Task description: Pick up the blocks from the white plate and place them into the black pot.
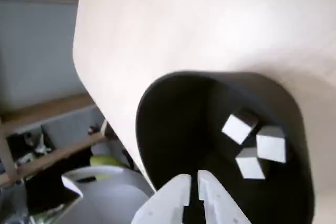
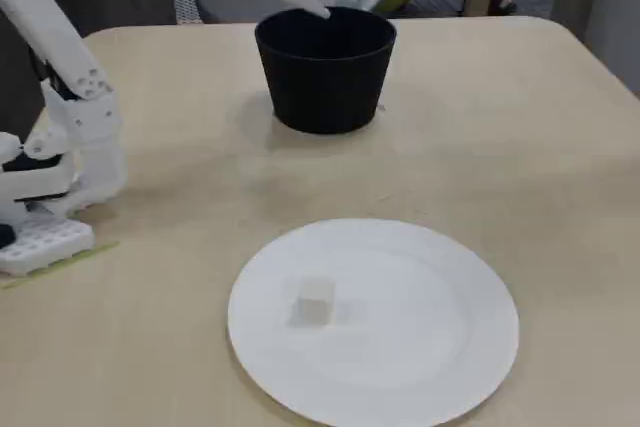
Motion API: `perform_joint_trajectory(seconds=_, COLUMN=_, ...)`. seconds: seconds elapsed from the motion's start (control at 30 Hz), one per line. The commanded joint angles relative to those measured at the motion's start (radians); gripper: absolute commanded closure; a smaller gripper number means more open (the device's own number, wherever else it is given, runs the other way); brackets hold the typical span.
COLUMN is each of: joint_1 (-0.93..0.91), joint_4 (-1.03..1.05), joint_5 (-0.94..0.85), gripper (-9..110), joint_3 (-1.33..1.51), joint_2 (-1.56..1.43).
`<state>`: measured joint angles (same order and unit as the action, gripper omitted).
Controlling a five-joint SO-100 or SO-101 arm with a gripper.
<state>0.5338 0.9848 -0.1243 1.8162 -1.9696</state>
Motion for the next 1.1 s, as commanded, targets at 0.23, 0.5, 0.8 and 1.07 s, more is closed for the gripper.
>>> perform_joint_trajectory(seconds=0.23, joint_1=-0.518, joint_4=0.276, joint_5=-0.081, gripper=104, joint_3=-0.003, joint_2=-0.164)
perform_joint_trajectory(seconds=0.5, joint_1=-0.936, joint_4=0.425, joint_5=-0.207, gripper=104, joint_3=0.031, joint_2=0.046)
perform_joint_trajectory(seconds=0.8, joint_1=-1.062, joint_4=0.087, joint_5=-0.222, gripper=104, joint_3=0.265, joint_2=-0.031)
perform_joint_trajectory(seconds=1.07, joint_1=-1.042, joint_4=0.003, joint_5=-0.212, gripper=104, joint_3=0.166, joint_2=0.166)
